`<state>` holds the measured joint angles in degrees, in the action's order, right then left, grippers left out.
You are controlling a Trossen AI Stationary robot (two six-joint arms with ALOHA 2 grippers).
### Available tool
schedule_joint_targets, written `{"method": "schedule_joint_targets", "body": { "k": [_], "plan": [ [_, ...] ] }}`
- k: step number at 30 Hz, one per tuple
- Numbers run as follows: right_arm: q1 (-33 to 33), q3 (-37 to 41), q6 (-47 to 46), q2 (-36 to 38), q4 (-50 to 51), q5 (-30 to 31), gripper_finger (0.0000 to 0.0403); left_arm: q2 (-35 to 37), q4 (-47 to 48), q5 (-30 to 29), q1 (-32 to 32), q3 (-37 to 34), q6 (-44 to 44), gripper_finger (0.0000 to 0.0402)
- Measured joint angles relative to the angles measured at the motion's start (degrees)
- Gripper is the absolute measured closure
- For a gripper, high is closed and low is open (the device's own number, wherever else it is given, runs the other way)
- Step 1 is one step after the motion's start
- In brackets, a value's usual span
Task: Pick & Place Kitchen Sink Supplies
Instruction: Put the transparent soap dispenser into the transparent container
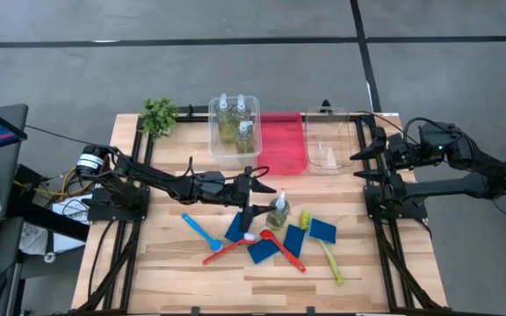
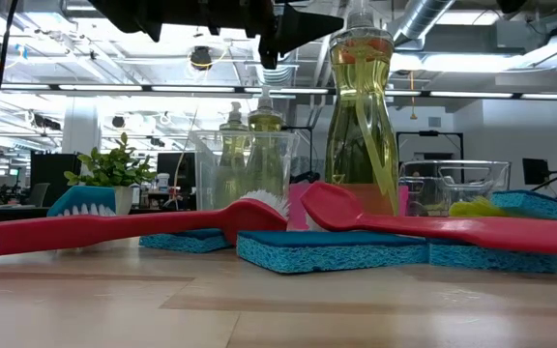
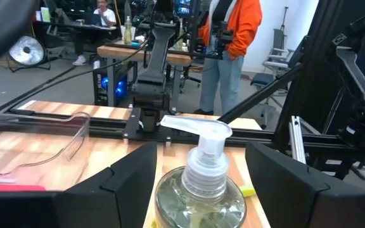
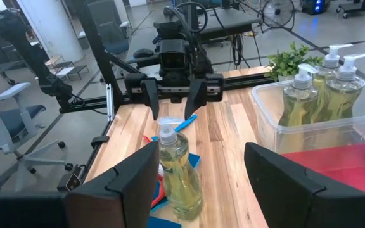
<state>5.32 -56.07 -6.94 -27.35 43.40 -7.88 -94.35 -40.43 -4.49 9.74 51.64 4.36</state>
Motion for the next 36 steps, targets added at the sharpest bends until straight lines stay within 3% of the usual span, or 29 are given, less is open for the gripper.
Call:
{"method": "schedule_joint_targets", "body": {
  "k": [24, 36],
  "plan": [
    [0.0, 0.0, -0.1, 0.0, 0.0, 0.0, 0.0178, -3.4, -2.5, 0.0, 0.0, 0.2, 0.9, 0.0151],
    [0.0, 0.0, -0.2, 0.0, 0.0, 0.0, 0.0178, -12.1, -3.2, 0.2, -0.5, 8.1, 0.8, 0.0151]
  ]
}}
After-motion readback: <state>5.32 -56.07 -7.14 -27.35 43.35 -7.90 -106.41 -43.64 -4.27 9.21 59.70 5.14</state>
